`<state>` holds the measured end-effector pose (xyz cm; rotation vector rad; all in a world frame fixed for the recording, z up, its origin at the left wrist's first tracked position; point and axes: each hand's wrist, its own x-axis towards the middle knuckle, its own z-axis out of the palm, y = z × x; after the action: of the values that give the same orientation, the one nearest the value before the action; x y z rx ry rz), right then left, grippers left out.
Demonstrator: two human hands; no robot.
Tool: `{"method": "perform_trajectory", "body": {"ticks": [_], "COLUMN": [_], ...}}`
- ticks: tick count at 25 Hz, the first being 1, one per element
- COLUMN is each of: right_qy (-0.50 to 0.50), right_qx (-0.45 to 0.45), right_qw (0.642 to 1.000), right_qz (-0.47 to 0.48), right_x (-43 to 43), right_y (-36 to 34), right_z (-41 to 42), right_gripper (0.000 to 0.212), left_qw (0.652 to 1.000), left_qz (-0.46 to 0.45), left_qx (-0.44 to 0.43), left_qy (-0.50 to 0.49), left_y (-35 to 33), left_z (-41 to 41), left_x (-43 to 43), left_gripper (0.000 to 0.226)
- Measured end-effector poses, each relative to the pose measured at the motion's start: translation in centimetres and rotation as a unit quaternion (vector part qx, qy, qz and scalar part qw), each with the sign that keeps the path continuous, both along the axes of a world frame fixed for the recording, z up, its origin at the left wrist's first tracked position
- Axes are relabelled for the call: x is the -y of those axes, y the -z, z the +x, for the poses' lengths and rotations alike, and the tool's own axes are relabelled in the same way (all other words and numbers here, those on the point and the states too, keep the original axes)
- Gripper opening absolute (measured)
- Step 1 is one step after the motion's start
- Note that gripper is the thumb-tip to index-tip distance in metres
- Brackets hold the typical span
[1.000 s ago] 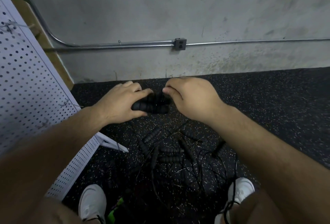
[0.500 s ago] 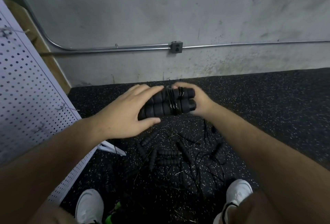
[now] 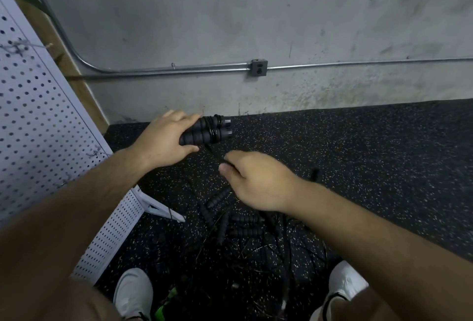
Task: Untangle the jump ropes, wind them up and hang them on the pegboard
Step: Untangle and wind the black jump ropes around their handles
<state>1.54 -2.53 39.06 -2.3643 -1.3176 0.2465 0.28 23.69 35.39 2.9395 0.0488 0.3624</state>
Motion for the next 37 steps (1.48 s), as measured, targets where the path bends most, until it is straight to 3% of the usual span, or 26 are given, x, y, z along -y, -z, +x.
{"method": "perform_trajectory", "body": {"ticks": [5,10,13,15,16,17,18,21,25,28,31,33,37], "right_qy": [0.051,0.059,0.077,0.073,0.070,0.064,0.056,0.046,-0.007,-0.023,-0.005,0.024,0.055], "right_qx": [0.217,0.241,0.151,-0.049,-0.180,-0.249,-0.245,-0.136,-0.160,-0.115,0.046,0.180,0.258], "right_qw": [0.975,0.968,0.985,0.994,0.974,0.957,0.960,0.989,0.987,0.993,0.998,0.982,0.964], "right_qz": [-0.006,0.016,0.009,0.069,0.115,0.136,0.123,0.034,-0.027,-0.028,-0.042,-0.056,-0.043], "right_x": [1.1,1.1,1.4,1.4,1.1,0.7,0.1,-2.0,-3.2,-2.5,-1.6,-1.1,-0.4], "right_y": [-2.2,-0.3,1.0,1.9,2.3,2.7,3.4,5.3,4.8,2.6,0.1,-0.7,-0.9], "right_z": [2.7,6.9,8.9,9.3,8.9,8.2,7.3,3.7,-0.3,-2.0,-1.4,0.2,4.7], "right_gripper": [0.029,0.031,0.030,0.019,0.014,0.020,0.030,0.030,0.033,0.033,0.029,0.029,0.029], "left_qw": [0.994,0.983,0.983,0.984,0.984,0.985,0.985,0.992,0.999,0.999,0.999,0.998,0.989], "left_qz": [0.037,0.016,-0.028,-0.074,-0.102,-0.123,-0.132,-0.098,-0.012,0.026,0.039,0.055,0.039], "left_qx": [-0.025,-0.030,-0.024,-0.020,-0.016,-0.006,0.010,0.048,0.051,0.021,-0.019,-0.027,-0.068], "left_qy": [0.096,0.182,0.178,0.158,0.142,0.124,0.107,0.068,-0.001,-0.035,-0.006,0.035,0.122], "left_y": [0.8,0.3,-1.3,-2.7,-3.2,-3.8,-4.1,-4.1,-2.6,-1.0,0.6,1.3,1.4], "left_z": [-1.0,-3.2,-4.4,-5.1,-5.2,-5.3,-5.1,-4.0,-1.6,-0.8,-0.9,-1.1,-2.6], "left_x": [2.5,6.0,7.6,8.0,8.0,8.0,7.8,6.5,2.4,-0.6,-1.0,0.0,3.1], "left_gripper": [0.085,0.075,0.074,0.074,0.075,0.076,0.077,0.077,0.079,0.080,0.084,0.083,0.080]}}
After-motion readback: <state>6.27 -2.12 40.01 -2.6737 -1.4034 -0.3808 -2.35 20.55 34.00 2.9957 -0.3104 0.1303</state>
